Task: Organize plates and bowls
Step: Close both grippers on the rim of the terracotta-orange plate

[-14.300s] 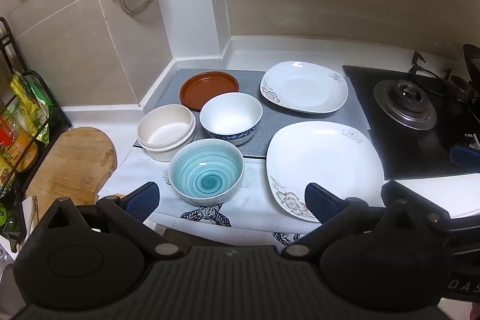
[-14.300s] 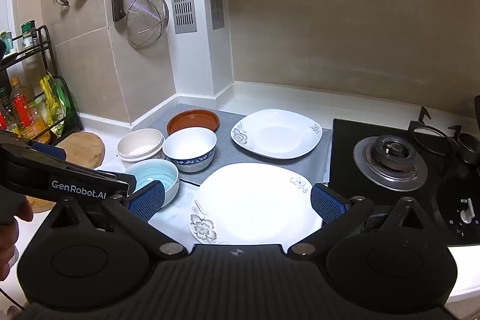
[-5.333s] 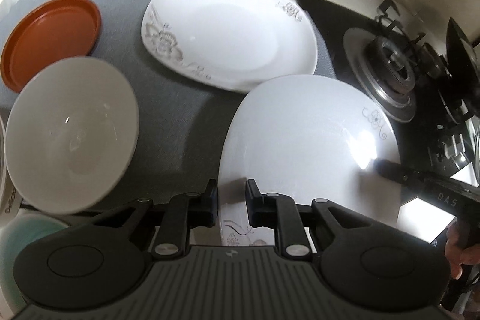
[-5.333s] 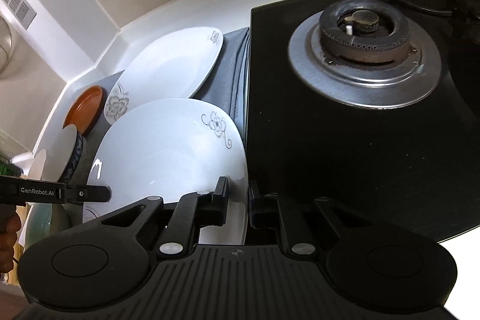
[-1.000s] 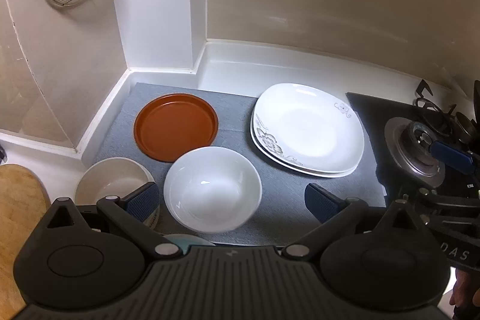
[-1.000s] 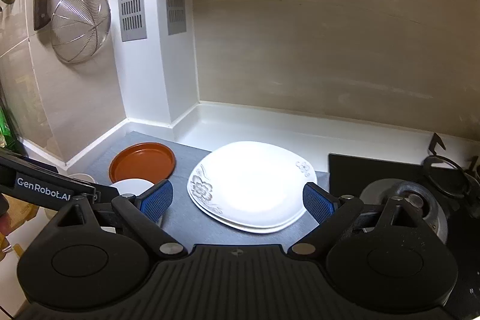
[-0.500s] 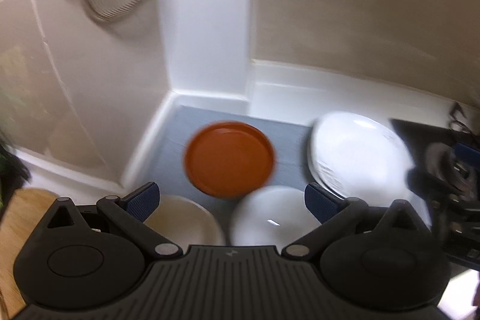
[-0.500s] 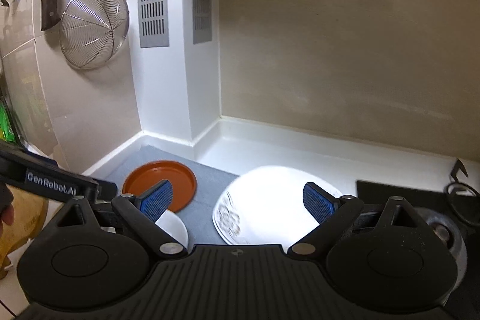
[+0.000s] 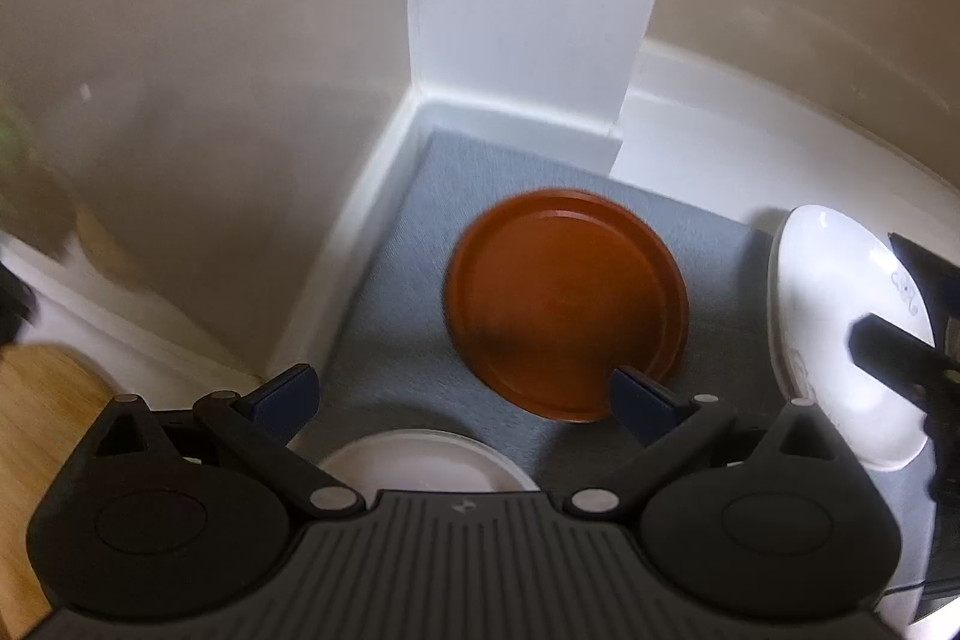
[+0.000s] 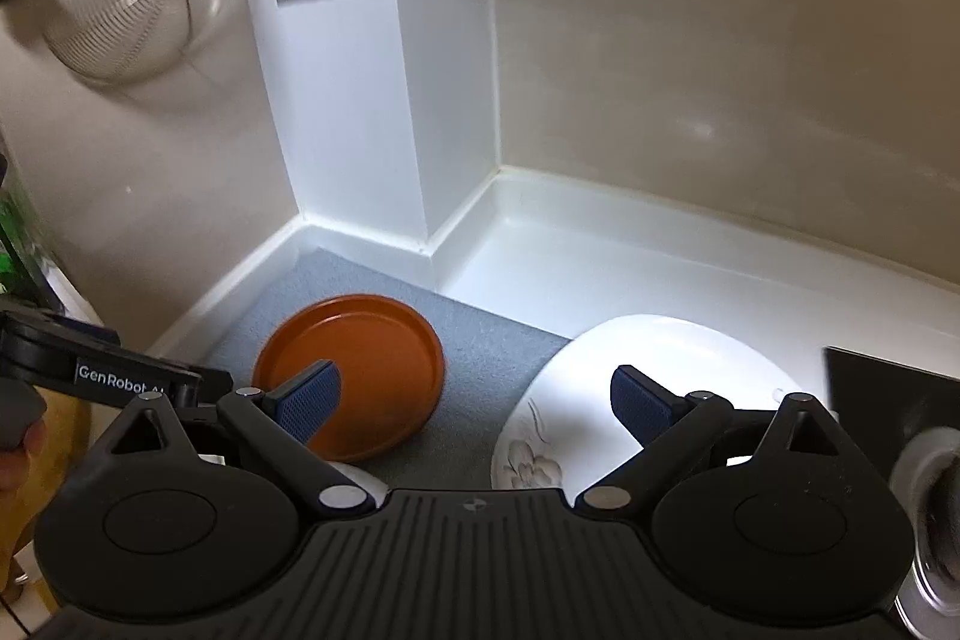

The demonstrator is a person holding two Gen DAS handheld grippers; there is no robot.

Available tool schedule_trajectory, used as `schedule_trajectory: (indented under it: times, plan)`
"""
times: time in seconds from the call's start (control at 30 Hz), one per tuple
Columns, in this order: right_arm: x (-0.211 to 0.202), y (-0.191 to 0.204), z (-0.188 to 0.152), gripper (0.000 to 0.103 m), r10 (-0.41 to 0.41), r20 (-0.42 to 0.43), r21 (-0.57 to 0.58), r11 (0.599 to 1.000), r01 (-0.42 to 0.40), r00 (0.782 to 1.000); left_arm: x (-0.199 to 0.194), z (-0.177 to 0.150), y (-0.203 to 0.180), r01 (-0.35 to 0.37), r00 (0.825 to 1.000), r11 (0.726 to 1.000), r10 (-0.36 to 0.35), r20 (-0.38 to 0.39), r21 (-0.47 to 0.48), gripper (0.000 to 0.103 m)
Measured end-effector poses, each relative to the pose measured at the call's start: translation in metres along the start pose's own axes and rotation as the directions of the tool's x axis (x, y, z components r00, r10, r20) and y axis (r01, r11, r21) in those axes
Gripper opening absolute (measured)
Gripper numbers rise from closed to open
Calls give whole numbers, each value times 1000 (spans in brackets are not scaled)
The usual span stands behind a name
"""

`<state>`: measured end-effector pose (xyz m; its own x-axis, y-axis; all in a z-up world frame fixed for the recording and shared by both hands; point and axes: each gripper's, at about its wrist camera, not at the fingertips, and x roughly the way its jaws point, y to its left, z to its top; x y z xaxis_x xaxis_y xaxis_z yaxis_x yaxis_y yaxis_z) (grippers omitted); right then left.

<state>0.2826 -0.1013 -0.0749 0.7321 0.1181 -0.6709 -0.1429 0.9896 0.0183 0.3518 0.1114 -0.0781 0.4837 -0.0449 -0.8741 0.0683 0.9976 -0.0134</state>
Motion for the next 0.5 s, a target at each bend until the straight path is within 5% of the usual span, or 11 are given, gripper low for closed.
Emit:
schedule_trajectory:
  times: [0.27,0.5]
  plan:
    - [62,5,17,97,40,-52,-20,999,-41,998,44,15,-1,30,991,998,-38,-130,-57,103]
    - [116,-4,17,93,90,-145,114,991,-74,985,77,26,15,5,978,985,-41,-205,-173,103]
